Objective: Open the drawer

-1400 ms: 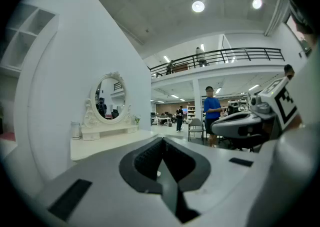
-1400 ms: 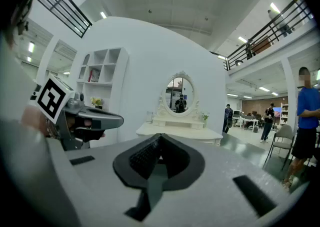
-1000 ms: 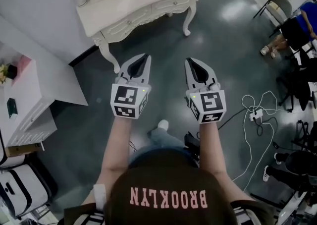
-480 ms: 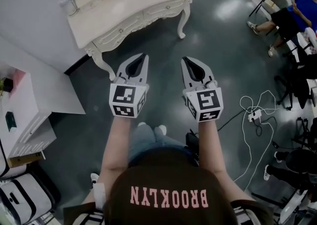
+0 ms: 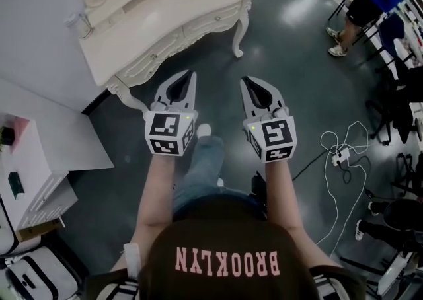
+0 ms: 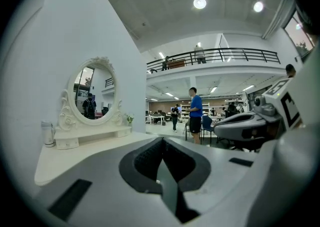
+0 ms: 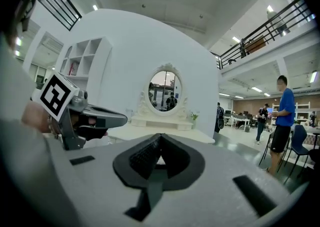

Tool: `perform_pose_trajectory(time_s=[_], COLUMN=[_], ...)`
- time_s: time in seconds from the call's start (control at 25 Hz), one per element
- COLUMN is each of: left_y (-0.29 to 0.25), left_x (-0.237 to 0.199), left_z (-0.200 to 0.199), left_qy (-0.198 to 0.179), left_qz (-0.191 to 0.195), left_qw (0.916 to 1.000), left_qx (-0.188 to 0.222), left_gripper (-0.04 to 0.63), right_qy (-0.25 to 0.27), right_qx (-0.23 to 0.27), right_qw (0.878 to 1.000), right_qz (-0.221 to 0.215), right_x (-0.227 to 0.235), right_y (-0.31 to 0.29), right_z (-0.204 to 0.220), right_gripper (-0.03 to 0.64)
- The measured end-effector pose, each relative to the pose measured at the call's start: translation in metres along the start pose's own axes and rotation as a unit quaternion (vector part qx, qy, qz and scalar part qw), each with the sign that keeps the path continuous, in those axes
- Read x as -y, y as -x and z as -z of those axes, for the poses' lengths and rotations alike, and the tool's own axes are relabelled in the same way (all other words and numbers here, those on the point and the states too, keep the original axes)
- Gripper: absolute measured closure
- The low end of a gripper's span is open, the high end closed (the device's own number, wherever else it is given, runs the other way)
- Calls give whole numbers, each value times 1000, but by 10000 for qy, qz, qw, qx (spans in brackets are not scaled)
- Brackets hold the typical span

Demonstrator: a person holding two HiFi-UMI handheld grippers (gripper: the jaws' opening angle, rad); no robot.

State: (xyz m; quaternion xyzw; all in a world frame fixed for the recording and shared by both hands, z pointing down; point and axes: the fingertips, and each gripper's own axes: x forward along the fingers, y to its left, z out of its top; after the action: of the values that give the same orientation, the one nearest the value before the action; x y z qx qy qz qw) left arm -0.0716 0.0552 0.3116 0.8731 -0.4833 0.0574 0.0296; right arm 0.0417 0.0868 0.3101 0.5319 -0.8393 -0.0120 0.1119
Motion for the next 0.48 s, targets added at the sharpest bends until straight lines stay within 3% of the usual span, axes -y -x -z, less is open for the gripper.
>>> perform_pose_trajectory(time_s=[0.48], left_y=[-137], left_x=[-86], left_z=[3], left_qy=[36], left_qz=[131], left_qw=[9996], left_qx=[-252], left_gripper=[591], right_qy=[-129], right_qx=[-393], right_qw=[9991], right_qz=[74], right_x=[66], right_y=[-148], right_z=[8], right_gripper=[618])
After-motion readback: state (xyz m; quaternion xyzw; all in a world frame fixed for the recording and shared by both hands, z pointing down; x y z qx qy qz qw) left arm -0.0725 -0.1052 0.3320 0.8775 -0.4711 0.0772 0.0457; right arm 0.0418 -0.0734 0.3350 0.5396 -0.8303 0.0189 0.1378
